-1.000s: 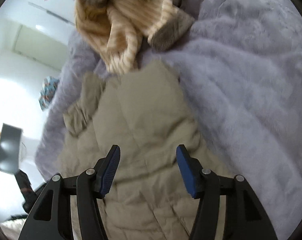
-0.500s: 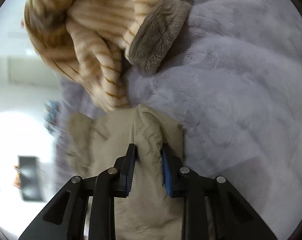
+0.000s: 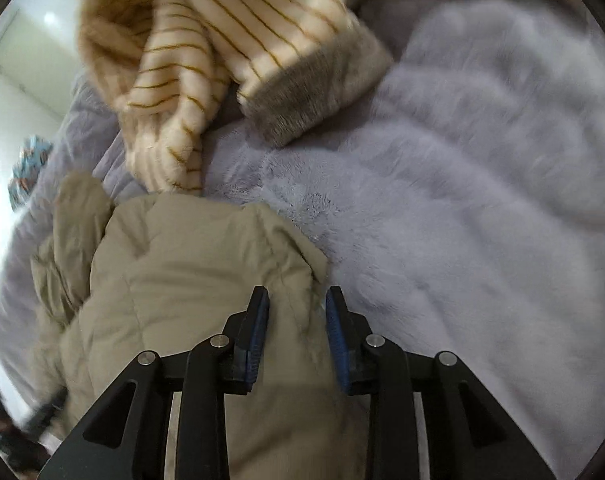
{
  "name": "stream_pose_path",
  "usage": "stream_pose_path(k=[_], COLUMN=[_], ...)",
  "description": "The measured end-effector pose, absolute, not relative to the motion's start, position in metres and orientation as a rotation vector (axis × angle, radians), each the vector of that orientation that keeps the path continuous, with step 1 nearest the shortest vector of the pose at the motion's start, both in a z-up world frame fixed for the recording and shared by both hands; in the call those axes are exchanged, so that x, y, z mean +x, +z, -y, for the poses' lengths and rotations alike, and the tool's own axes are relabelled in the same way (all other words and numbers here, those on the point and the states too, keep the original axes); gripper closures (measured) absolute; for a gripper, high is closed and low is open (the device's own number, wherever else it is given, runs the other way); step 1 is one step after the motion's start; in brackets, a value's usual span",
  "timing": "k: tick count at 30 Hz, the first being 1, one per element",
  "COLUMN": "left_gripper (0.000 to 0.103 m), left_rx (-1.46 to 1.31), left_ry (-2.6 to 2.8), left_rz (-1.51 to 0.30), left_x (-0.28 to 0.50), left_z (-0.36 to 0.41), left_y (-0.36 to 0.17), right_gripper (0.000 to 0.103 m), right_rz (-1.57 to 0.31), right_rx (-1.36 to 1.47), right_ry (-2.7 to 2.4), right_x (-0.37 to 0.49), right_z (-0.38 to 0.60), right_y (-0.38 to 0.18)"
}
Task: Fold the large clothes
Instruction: 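Smooth the folded jacket side with the left tool while the right tool holds the edge, then open both tools and move them back toward the jacket hem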
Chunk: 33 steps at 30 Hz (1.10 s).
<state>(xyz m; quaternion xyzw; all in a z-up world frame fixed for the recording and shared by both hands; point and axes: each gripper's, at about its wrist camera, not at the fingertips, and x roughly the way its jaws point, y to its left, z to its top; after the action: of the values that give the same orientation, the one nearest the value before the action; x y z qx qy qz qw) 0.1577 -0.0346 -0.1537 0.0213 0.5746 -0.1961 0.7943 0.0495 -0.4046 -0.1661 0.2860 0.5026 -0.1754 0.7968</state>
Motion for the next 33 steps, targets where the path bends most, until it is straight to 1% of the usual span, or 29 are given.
stream_pose_path(k=[3, 6, 10, 12, 14, 23, 26, 29, 30, 31, 32, 33], left_gripper=[0.086, 0.086, 0.085, 0.085, 0.085, 0.085, 0.085, 0.085, 0.085, 0.076, 0.060, 0.019], left_rx=[0.021, -0.003, 0.046, 0.032, -0.001, 0.056, 0.058, 0.047, 0.036, 0.020, 0.012, 0.004], left_ry=[-0.446, -0.459, -0.413, -0.396, -0.383, -0.323, -0.298, -0.285, -0.293, -0.302, -0.303, -0.299], left_rz=[-1.201, -1.203, -1.261, -1.266, -1.278, -1.258, -1.251, -1.246, -1.246, -1.245, -1.245, -1.241], left_x=[0.144, 0.133, 0.123, 0.122, 0.124, 0.104, 0.093, 0.078, 0.074, 0.067, 0.062, 0.056], left_z=[0.024, 0.017, 0.017, 0.013, 0.010, 0.006, 0.006, 0.004, 0.003, 0.005, 0.005, 0.004], left_y=[-0.132, -0.127, -0.155, -0.167, -0.170, -0.132, -0.121, -0.113, -0.110, -0.106, -0.104, -0.101], right_gripper=[0.071, 0.071, 0.071, 0.071, 0.071, 0.070, 0.060, 0.058, 0.055, 0.052, 0.050, 0.049], right_rz=[-1.038, -1.034, -1.126, -1.162, -1.159, -1.128, -1.138, -1.158, -1.162, -1.168, -1.169, -1.171], right_rx=[0.553, 0.519, 0.488, 0.531, 0.604, 0.656, 0.683, 0.687, 0.686, 0.685, 0.686, 0.686], right_ry=[-0.370, -0.338, -0.327, -0.342, -0.341, -0.315, -0.293, -0.259, -0.251, -0.237, -0.227, -0.215], right_x=[0.030, 0.008, -0.013, -0.024, -0.029, -0.060, -0.072, -0.085, -0.088, -0.092, -0.096, -0.097], right_z=[0.386, 0.365, 0.365, 0.370, 0.378, 0.379, 0.376, 0.366, 0.363, 0.359, 0.356, 0.353], right_y=[-0.141, -0.132, -0.158, -0.176, -0.180, -0.146, -0.144, -0.141, -0.142, -0.141, -0.139, -0.138])
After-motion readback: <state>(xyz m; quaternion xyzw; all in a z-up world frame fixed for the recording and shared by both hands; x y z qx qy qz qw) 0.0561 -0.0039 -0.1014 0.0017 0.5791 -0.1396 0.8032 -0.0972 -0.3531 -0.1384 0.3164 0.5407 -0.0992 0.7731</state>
